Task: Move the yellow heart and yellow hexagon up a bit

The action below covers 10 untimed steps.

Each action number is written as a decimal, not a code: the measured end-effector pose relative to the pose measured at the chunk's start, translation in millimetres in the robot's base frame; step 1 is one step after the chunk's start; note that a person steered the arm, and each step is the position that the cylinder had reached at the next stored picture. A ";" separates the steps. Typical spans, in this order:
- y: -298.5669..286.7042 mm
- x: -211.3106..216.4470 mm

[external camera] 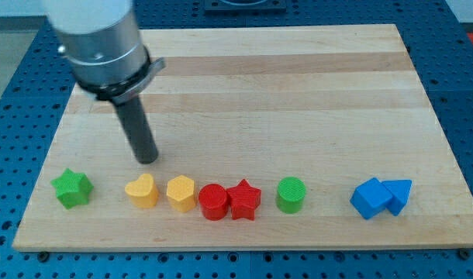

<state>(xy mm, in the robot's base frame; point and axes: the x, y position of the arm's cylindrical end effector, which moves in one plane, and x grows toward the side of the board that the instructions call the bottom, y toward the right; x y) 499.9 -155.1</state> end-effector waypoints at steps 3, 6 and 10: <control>-15.0 23.2; -20.6 40.0; 6.4 89.6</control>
<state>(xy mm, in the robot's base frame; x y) 589.5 -148.7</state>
